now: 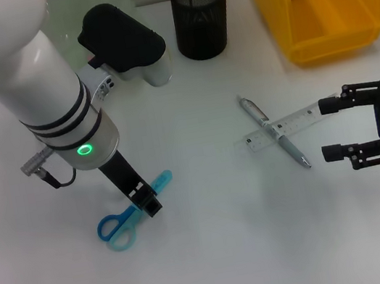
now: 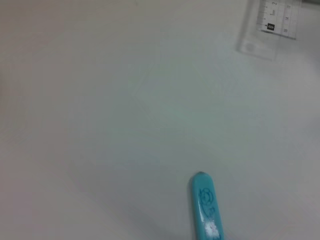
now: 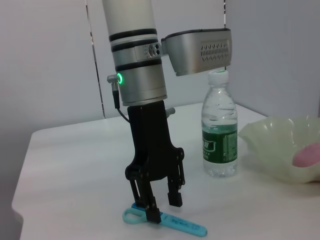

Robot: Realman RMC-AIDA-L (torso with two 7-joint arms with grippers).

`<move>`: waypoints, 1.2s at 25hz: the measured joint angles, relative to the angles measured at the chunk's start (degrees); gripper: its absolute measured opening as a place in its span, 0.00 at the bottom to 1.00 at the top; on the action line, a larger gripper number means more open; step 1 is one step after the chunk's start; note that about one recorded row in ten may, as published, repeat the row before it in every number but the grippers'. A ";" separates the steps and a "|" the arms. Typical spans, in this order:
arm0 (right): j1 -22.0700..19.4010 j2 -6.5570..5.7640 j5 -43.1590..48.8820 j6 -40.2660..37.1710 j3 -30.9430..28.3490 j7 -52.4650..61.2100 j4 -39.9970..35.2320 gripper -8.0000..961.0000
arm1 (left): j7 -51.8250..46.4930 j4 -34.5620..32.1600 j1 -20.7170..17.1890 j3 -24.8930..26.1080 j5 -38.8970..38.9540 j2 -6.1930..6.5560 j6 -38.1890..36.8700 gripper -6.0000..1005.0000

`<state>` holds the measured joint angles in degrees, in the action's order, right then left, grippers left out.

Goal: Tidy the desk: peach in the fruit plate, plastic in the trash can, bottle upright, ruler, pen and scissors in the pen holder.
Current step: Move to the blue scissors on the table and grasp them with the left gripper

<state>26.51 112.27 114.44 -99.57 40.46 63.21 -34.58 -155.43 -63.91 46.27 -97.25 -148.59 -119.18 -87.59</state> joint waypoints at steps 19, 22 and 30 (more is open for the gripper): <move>0.06 -0.22 -0.01 0.00 -0.12 0.23 0.21 0.79 | -0.01 2.21 -0.23 -0.33 -0.12 0.00 1.04 0.52; 0.17 -0.22 -0.01 0.00 -0.12 0.25 0.21 0.79 | 0.00 2.56 -0.25 -0.40 -0.13 0.00 1.19 0.51; 0.32 -0.22 0.09 0.00 -0.12 0.25 0.21 0.79 | 0.03 2.78 -0.26 -0.50 -0.21 0.00 1.83 0.48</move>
<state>26.83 112.06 114.52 -99.58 40.34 63.46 -34.37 -155.40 -61.13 46.00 -97.76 -148.80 -119.18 -85.76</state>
